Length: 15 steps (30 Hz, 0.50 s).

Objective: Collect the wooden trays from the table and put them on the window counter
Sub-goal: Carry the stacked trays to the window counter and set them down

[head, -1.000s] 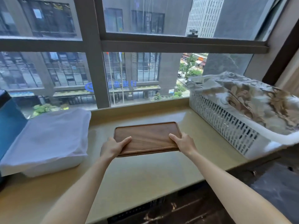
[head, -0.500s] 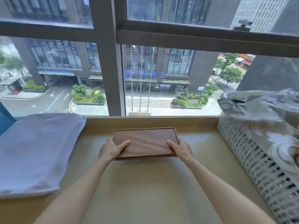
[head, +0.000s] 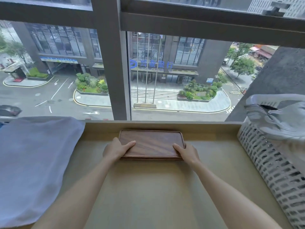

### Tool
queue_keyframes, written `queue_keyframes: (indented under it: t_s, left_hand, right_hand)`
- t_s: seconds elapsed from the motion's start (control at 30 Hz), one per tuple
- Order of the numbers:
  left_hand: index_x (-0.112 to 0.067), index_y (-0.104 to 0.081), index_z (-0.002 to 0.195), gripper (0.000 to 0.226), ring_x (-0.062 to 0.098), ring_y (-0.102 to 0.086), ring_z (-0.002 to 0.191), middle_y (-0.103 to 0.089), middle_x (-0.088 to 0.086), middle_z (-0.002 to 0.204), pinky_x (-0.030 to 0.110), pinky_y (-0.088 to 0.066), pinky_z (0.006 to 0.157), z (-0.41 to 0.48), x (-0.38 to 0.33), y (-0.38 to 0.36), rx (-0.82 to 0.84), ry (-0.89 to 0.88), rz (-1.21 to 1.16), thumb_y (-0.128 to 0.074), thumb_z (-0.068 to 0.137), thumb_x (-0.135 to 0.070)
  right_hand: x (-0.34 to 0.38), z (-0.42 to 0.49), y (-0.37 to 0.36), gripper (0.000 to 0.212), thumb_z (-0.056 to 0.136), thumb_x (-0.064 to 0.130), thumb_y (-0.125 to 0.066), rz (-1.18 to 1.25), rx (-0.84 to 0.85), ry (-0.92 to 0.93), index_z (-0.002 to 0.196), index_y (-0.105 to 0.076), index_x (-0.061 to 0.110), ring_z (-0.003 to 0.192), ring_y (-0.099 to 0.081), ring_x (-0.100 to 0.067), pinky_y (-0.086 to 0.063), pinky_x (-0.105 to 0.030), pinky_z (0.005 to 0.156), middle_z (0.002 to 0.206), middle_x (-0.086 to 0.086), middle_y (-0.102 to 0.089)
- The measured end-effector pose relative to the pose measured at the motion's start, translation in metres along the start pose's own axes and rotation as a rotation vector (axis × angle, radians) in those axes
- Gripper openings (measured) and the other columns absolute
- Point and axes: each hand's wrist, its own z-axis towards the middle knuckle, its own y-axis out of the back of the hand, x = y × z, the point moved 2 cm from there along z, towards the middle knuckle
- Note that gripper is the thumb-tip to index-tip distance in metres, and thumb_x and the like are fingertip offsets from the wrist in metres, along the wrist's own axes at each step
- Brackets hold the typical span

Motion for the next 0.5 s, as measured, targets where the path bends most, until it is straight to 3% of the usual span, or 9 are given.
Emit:
queue_keyframes:
  t_s: [0.1,0.13,0.27,0.5]
  left_hand:
    - [-0.002,-0.050,0.119,0.078,0.032,-0.055,0.114,-0.061,0.014,0.122,0.035,-0.046,0.084,0.008,-0.002,0.000,0.009,-0.005,0.069,-0.051,0.077,-0.068]
    - [-0.002,-0.051,0.119,0.078,0.032,-0.055,0.114,-0.062,0.014,0.122,0.035,-0.046,0.084,0.010,-0.003,0.000,0.010,-0.010,0.096,-0.050,0.077,-0.068]
    - [-0.003,-0.052,0.117,0.077,0.032,-0.056,0.114,-0.062,0.015,0.122,0.035,-0.047,0.084,0.018,-0.004,-0.004,-0.005,-0.029,0.161,-0.048,0.078,-0.069]
    - [-0.001,-0.049,0.120,0.081,0.032,-0.055,0.116,-0.059,0.015,0.124,0.037,-0.048,0.083,0.022,-0.011,-0.005,-0.042,-0.051,0.257,-0.047,0.077,-0.071]
  right_hand:
    - [0.001,0.008,-0.002,0.037,0.088,0.042,-0.057,-0.085,-0.005,-0.021,0.074,-0.057,0.007,0.083,-0.055,-0.026,-0.037,-0.031,0.069,0.075,-0.007,-0.059]
    - [0.002,0.011,-0.003,0.038,0.088,0.043,-0.055,-0.118,-0.005,-0.022,0.074,-0.055,0.008,0.084,-0.054,-0.026,-0.036,-0.031,0.070,0.077,-0.007,-0.057]
    - [0.007,0.018,-0.003,0.051,0.089,0.047,-0.050,-0.260,-0.021,0.019,0.111,-0.058,0.001,0.109,-0.056,-0.033,-0.041,-0.034,0.082,0.117,-0.016,-0.061]
    - [0.010,0.019,-0.003,0.051,0.090,0.042,-0.051,-0.293,-0.023,0.058,0.119,-0.053,0.001,0.120,-0.047,-0.032,-0.040,-0.038,0.097,0.126,-0.017,-0.053]
